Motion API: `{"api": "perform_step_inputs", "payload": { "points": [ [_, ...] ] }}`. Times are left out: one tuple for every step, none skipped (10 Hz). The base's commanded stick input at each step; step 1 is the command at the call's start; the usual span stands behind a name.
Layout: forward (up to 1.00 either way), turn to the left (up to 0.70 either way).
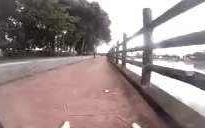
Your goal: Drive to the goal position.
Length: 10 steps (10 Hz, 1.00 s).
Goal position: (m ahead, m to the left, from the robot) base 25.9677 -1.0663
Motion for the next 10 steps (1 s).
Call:
{"api": "perform_step_inputs", "payload": {
  "points": [
    [0.7, 0.0],
    [0.7, 0.0],
    [0.7, 0.0],
    [0.7, 0.02],
    [0.7, 0.06],
    [0.7, 0.27],
    [0.7, 0.35],
    [0.7, 0.29],
    [0.7, 0.2],
    [0.7, 0.0]
  ]
}}
